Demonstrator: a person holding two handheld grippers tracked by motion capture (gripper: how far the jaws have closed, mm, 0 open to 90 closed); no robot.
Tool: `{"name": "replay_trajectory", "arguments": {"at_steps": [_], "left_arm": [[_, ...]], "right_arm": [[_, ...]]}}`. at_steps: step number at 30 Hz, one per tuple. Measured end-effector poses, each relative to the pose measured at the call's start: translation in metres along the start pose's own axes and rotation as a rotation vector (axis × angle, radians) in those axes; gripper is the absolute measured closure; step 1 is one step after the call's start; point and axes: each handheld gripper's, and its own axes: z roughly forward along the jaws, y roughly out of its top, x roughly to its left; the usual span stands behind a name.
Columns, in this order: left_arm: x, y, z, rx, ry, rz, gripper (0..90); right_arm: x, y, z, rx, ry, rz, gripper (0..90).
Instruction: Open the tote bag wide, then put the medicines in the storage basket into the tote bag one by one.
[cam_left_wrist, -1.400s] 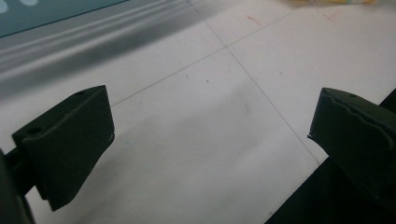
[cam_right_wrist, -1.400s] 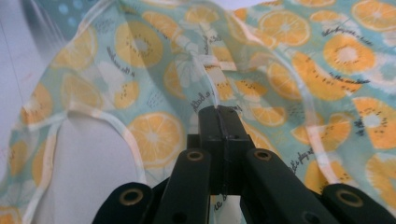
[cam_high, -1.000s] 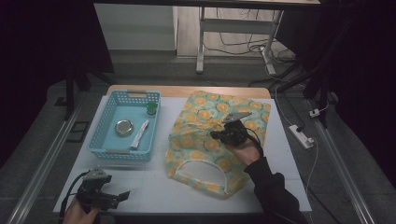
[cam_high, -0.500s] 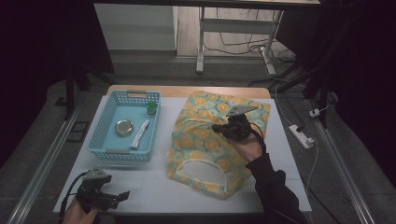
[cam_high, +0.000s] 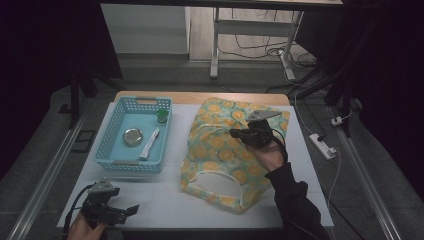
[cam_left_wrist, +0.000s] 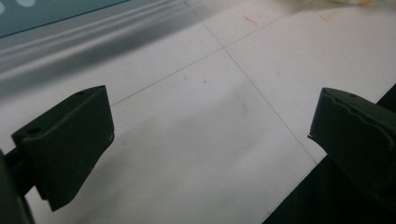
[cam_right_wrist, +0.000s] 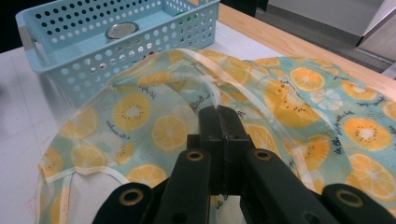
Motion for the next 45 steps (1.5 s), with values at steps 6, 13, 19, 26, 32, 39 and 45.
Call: {"name": "replay_trajectory", "arguments": {"at_steps": [6,13,19,26,32,39,45], "left_arm": [[0.000,0.000,0.000,0.002,0.003,0.004,0.0],[0.000,0.000,0.000,0.000,0.002,-0.001,0.0],[0.001,0.000,-0.001,-0.008,0.001,-0.003,0.0],[0.001,0.000,-0.002,-0.016,-0.006,-0.005,0.0],[0.001,0.000,-0.003,-0.019,-0.009,-0.012,0.0],[0.000,0.002,-0.008,-0.050,0.004,0.004,0.0],[0.002,0.004,-0.010,-0.062,0.007,0.012,0.0]], "right_arm": [[-0.002,0.002,-0.005,-0.012,-0.012,0.003,90.0],[-0.002,0.004,-0.009,-0.024,-0.012,0.007,90.0],[-0.001,0.003,-0.007,-0.015,-0.009,0.007,90.0],[-0.002,0.003,-0.006,-0.013,-0.006,0.009,90.0],[-0.002,0.002,-0.007,-0.015,-0.005,0.012,90.0],[-0.002,0.002,-0.007,-0.016,0.000,0.010,90.0],[-0.002,0.002,-0.007,-0.014,0.000,0.010,90.0]]}}
